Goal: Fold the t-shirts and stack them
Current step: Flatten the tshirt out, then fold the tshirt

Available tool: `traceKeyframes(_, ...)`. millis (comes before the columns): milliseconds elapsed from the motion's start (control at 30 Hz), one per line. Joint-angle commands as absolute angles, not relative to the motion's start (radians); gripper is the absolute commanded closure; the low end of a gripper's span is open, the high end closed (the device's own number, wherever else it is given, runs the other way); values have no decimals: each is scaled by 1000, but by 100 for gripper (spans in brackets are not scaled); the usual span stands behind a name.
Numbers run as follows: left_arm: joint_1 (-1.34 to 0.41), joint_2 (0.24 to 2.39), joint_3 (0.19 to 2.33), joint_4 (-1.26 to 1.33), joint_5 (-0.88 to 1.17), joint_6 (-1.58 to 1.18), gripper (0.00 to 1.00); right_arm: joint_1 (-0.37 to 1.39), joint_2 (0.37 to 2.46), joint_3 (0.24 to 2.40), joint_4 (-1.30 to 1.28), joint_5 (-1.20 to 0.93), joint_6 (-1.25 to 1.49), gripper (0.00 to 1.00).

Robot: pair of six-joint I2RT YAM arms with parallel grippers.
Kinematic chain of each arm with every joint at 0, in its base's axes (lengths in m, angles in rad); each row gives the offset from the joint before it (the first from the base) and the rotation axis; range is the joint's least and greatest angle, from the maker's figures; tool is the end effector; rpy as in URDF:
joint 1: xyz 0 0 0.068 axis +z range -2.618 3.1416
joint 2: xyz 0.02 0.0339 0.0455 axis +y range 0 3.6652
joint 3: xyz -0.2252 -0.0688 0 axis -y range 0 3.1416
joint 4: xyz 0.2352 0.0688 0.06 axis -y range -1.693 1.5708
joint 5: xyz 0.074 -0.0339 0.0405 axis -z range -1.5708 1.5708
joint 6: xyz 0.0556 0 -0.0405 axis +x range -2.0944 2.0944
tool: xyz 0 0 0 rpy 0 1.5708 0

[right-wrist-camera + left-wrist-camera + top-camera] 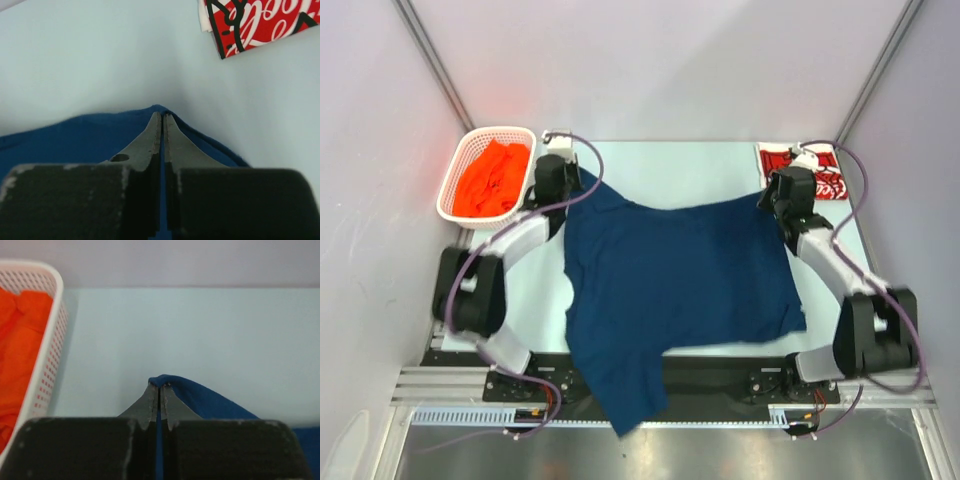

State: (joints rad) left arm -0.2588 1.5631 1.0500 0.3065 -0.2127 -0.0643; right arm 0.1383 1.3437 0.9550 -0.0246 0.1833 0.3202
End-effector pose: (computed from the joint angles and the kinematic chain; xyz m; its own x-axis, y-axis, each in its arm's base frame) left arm 0.3687 -0.0855 0.2492 -0.2011 -0.0117 -0.9795 0.0376 0.9991 -0.0197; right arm 0.3258 0.0351 0.2476 -0.3682 0.2612 -0.8923 0.1535 0.9636 0.2188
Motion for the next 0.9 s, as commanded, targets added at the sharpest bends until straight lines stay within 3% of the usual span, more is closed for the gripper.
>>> traceKeyframes(0,-204,1727,1254,510,-154,-146,100,112,1474,1018,253,201,293,100)
traceKeyframes(133,-164,1913,1431,471,-94,-179,100,86,1705,1133,285,155,288,100)
traceKeyframes(333,-155,2115,1721,310,-8,-167,100,52,1893,1347,259,97,293,100)
traceKeyframes(600,-153,2117,1752,201,-20,-206,100,35,2080,1584,111,48,336,100)
traceKeyframes(867,-152,1987,1710,37,-46,-216,100,8,2146,1799,-139,-52,388,100)
